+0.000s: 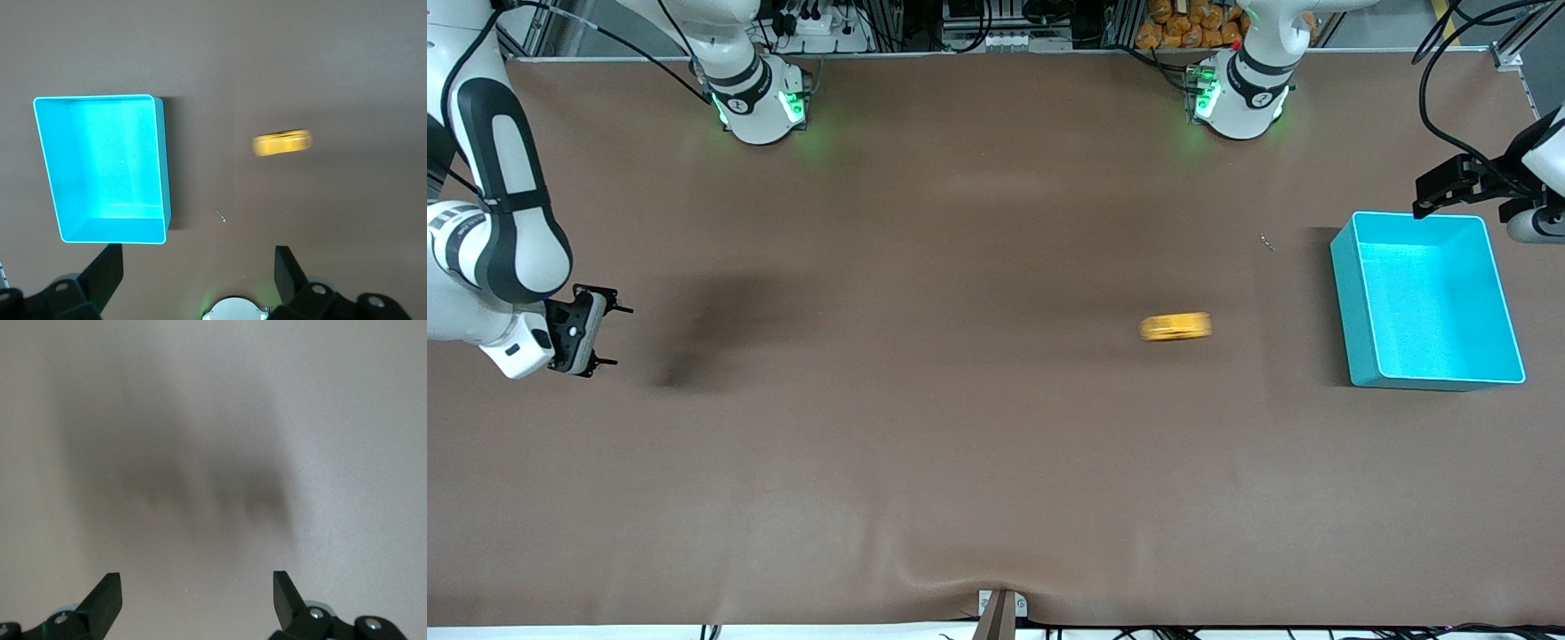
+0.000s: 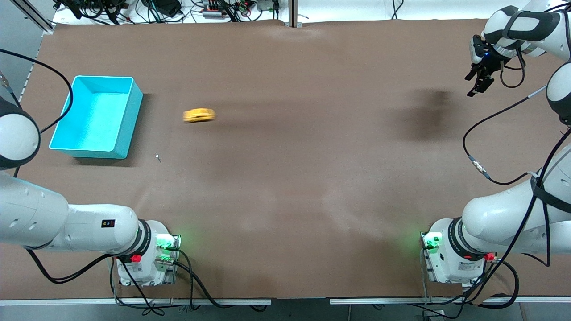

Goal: Wind and store yellow beetle car
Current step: 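Reach the left gripper to the car while the right gripper retracts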

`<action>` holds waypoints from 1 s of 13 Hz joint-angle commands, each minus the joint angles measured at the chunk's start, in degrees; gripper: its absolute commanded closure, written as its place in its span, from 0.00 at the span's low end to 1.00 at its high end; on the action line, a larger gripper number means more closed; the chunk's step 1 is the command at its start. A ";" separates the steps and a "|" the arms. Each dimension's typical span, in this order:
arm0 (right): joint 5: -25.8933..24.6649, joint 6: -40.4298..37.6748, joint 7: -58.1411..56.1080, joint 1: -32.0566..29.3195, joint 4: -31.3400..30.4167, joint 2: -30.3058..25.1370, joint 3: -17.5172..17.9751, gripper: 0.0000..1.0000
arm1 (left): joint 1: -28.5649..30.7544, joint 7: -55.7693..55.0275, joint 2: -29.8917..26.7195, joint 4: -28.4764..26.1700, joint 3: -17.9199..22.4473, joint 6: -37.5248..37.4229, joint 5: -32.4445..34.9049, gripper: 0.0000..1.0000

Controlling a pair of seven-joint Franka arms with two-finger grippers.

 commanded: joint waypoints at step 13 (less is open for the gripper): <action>3.66 -28.45 49.28 9.61 31.92 -1.16 0.01 0.00 | 0.96 -35.62 4.35 -23.61 -0.53 27.37 0.12 0.00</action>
